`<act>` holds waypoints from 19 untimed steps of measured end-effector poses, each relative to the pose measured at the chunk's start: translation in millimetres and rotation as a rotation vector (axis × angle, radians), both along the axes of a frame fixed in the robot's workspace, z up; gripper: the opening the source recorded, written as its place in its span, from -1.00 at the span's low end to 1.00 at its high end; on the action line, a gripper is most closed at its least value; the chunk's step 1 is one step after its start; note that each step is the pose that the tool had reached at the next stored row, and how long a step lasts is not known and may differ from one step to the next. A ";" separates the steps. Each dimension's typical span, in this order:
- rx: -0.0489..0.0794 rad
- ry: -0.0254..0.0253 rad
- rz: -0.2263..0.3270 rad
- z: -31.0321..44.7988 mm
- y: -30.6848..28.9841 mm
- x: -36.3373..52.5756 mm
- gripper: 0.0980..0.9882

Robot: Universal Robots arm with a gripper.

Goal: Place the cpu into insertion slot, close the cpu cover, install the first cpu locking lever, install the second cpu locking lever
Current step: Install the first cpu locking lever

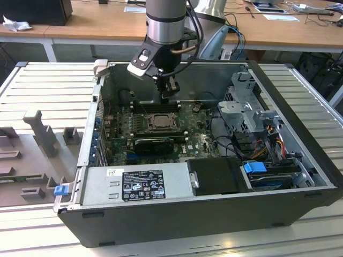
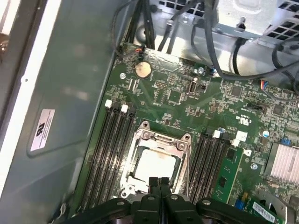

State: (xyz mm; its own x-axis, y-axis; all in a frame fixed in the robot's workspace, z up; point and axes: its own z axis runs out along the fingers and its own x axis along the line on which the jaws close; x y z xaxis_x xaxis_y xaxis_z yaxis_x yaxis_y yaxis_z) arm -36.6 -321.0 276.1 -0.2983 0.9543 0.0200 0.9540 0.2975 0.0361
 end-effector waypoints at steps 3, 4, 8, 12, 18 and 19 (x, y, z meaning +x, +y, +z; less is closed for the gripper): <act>0.000 -0.0001 0.025 -0.1 0.0 0.0 -0.98; 0.000 0.0000 0.030 -0.1 0.0 0.0 -0.98; 0.000 -0.0001 0.045 -0.1 0.0 0.0 -0.98; 0.000 0.0000 0.054 0.0 0.0 0.0 -0.98; 0.000 0.0000 0.064 -0.1 0.0 0.0 -0.98; 0.000 0.0000 0.067 0.0 0.0 0.0 -0.98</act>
